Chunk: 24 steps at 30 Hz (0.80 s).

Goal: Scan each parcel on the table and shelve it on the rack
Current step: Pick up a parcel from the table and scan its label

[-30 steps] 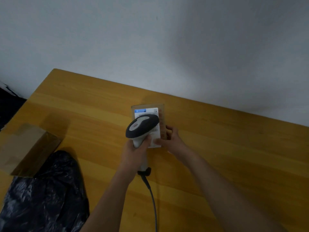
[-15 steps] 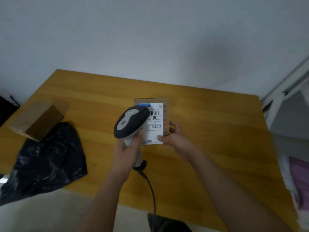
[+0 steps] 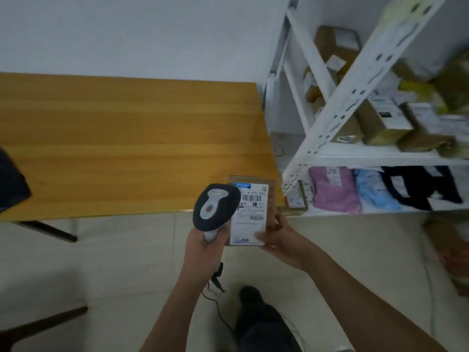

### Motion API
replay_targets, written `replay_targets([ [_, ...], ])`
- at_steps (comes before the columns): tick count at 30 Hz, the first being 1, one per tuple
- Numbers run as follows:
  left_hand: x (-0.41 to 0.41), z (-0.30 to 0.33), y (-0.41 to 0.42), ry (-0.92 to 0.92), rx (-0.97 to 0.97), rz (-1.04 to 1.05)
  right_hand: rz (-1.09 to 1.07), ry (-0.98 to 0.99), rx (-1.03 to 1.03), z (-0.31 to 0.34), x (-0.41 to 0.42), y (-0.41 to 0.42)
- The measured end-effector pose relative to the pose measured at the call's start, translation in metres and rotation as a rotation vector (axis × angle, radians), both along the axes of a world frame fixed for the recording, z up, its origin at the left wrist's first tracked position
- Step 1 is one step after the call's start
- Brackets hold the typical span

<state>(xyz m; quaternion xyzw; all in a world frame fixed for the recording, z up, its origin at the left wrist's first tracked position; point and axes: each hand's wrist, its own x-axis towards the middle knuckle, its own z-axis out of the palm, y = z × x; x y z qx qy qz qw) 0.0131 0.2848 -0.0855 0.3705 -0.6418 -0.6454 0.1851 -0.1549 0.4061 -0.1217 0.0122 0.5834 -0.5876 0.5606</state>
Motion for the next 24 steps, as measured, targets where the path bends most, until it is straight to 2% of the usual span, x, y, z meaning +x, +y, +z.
replay_targets([
  [7,-0.076,-0.062,0.083,-0.084,0.039,-0.137,-0.229,-0.175,0.091,-0.059,-0.047,0.103],
  [12,-0.138,-0.137,0.133,-0.123,0.101,-0.146,-0.394,-0.172,0.098,-0.126,-0.105,0.149],
  [18,-0.204,-0.230,0.177,-0.204,0.181,-0.111,-0.248,-0.111,0.272,-0.209,-0.171,0.190],
  [21,-0.233,-0.274,0.182,-0.228,0.175,-0.061,-0.104,-0.058,0.292,-0.247,-0.198,0.185],
  [24,-0.258,-0.310,0.178,-0.230,0.139,-0.017,-0.107,-0.010,0.318,-0.279,-0.219,0.170],
])
